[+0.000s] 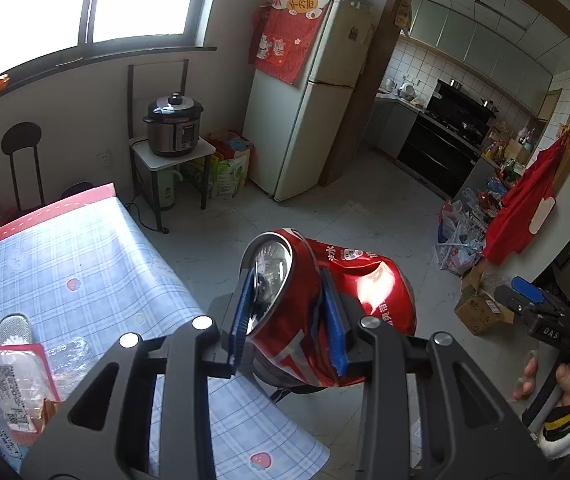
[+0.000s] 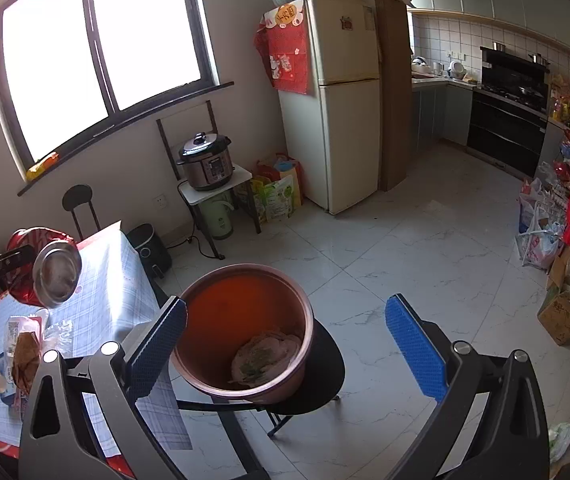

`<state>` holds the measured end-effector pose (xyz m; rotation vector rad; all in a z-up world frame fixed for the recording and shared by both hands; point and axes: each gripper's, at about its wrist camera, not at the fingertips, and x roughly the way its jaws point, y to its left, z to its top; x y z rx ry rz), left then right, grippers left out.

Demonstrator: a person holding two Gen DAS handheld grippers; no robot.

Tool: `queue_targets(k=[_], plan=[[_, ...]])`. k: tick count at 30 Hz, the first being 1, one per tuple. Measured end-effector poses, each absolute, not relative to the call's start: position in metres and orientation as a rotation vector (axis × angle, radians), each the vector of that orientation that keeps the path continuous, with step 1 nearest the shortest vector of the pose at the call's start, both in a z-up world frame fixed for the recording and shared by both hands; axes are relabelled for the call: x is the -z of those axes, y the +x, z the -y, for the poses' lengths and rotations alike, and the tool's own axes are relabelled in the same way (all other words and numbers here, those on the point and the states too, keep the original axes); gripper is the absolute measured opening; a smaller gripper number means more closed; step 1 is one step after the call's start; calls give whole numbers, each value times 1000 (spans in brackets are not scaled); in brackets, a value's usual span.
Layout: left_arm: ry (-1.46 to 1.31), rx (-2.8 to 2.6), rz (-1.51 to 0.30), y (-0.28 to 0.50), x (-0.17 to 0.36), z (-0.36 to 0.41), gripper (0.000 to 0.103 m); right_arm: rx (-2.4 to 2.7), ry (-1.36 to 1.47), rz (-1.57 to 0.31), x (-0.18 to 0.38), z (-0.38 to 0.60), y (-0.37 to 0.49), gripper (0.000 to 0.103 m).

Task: Collect trash
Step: 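Carry red can with left tool over the bin and release it, then grasp brown paper bag with right tool and lift it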

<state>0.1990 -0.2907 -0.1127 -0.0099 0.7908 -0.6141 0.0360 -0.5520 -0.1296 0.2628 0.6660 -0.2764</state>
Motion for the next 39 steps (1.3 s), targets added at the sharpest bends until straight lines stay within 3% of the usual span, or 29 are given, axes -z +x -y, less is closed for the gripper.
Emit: queue_targets(k=[13,16,17,27,39], plan=[[70,745,-785,240,121,416,38,376,322,-693,147,591,8,98],[93,760,-759,240,119,429,92,383,334,-698,149,595,7,98],[89,762,-733,240,116,430,94,385,336,-700,150,595,8,98],[107,669,-699,224,96,384,97,334,333,-673,145,581,19,98],[-11,294,-693,186,86,203,97,131,276,-659,143,513,70,98]])
